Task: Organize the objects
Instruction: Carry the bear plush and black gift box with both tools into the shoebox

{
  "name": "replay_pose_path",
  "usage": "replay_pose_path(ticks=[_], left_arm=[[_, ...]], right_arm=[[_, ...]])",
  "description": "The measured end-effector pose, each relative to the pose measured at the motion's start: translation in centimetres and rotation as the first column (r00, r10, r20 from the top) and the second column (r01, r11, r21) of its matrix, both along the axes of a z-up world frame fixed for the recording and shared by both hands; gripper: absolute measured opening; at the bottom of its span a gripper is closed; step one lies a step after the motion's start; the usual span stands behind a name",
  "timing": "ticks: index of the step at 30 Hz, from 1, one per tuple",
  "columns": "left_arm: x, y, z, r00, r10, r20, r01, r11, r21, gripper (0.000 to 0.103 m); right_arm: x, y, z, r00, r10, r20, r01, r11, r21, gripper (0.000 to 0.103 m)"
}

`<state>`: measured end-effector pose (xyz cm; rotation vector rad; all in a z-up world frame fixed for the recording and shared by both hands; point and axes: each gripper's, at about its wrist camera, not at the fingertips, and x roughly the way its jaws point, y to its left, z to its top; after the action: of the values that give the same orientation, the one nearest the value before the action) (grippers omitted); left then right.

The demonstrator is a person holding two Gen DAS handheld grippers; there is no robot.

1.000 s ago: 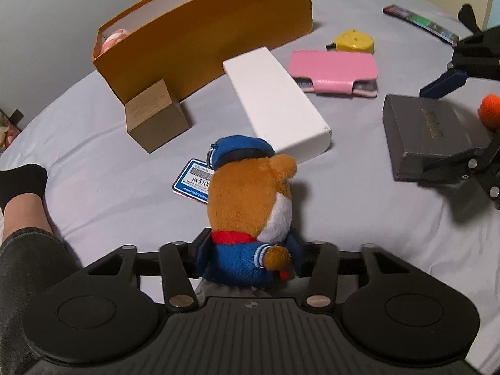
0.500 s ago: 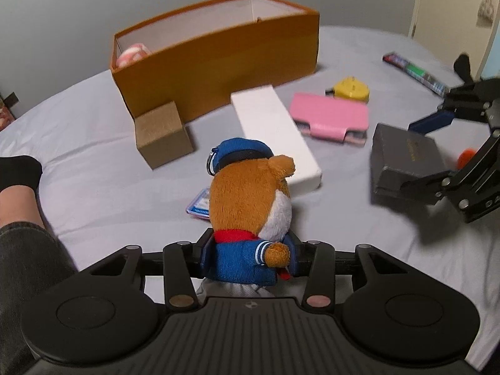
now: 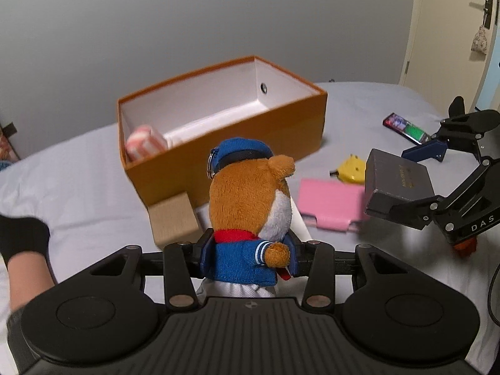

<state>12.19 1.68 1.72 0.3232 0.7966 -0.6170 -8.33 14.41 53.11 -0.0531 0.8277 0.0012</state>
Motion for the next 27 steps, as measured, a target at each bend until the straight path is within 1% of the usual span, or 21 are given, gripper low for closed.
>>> replay_pose_path(ticks=[5,7,12,14,18,22,23,27], left_arm=[[1.8,-0.7,1.5,0.999,-0.036,0.04,0.035,0.999,0.033,0.05],[2.4,-0.9,2.3,0.998,-0.044,0.052,0.042,0.999,0.035,0.05],[4.8,-1.4,4.2,0.996,-0.058,0.064,0.058,0.998,0.006,0.05],[6.2,-1.7,5.0,0.997,-0.051,0.063,0.052,0.999,-0.015,0.049],[9.2,-2.2,6.2,0.999,-0.031,0.037,0.033,0.997,-0.064,0.048],[11.9,-2.9,7.1,1.0,-0.021,0.011,0.022,0.996,-0.091,0.047],[12.6,-3.1,7.3,1.0,-0.015,0.005,0.016,0.995,-0.101,0.045],[14.7,-3.8,7.5,1.0,0.013,0.008,-0.012,0.996,-0.094,0.045]], right_arm=[[1.5,-0.6,1.8,0.999,0.018,0.035,-0.017,0.999,-0.029,0.081],[2.3,-0.8,2.6,0.998,0.023,0.051,-0.022,0.999,-0.033,0.081],[4.4,-1.4,4.7,0.995,0.028,0.099,-0.025,0.999,-0.028,0.081],[5.4,-1.7,5.4,0.993,0.028,0.115,-0.025,0.999,-0.028,0.081],[8.1,-2.7,6.9,0.99,0.012,0.139,-0.01,1.0,-0.01,0.081],[10.9,-4.0,8.3,0.989,-0.005,0.148,0.002,1.0,0.022,0.081],[11.6,-4.4,8.6,0.989,-0.012,0.15,0.007,1.0,0.03,0.081],[14.4,-6.1,9.4,0.989,-0.047,0.143,0.038,0.997,0.065,0.081]])
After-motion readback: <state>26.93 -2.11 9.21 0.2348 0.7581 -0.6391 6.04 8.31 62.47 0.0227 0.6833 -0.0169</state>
